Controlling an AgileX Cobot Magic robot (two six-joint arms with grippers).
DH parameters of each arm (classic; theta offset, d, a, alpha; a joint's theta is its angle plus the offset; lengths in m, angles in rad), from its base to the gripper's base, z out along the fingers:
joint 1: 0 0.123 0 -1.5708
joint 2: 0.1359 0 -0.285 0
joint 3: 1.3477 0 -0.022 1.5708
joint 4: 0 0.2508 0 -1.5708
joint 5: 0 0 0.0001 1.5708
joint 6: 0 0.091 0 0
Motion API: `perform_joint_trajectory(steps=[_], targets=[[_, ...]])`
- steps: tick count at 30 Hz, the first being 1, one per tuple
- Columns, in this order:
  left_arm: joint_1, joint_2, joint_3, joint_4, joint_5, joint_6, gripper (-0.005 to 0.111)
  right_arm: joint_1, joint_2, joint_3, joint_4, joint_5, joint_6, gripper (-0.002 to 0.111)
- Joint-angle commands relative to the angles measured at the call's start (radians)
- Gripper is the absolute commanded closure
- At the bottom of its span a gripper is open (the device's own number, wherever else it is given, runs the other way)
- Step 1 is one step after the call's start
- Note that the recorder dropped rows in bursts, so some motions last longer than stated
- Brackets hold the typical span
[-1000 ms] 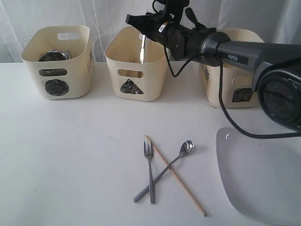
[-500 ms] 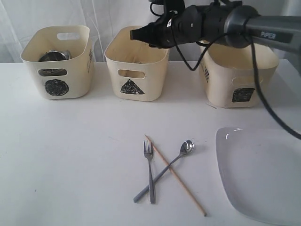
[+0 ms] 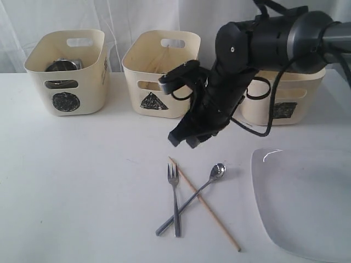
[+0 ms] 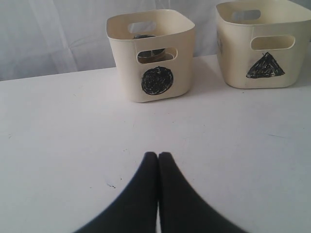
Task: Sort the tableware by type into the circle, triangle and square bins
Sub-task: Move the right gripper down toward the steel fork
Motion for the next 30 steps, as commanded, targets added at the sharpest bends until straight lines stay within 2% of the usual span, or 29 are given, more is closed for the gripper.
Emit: perform_joint_trajectory(steps=[1,5,10,28,30], targets=[[-0.002,-0.005,0.004,-0.008,0.000,0.000,0.107,0.074,-0.013,0.029,0.049,0.044,-0.001,0.061],[-0.002,-0.005,0.004,-0.008,0.000,0.000,0.107,0.113,-0.013,0.082,0.060,0.053,0.098,0.061],[-0.002,-0.005,0.004,-0.008,0.000,0.000,0.107,0.124,-0.013,0.178,0.090,-0.069,0.136,0.061],[-0.002,-0.005,0.004,-0.008,0.000,0.000,0.107,0.161,0.157,0.181,0.133,-0.175,0.180,0.061],[-0.002,-0.005,0.004,-0.008,0.000,0.000,0.107,0.161,0.177,0.181,0.133,-0.171,0.192,0.065]])
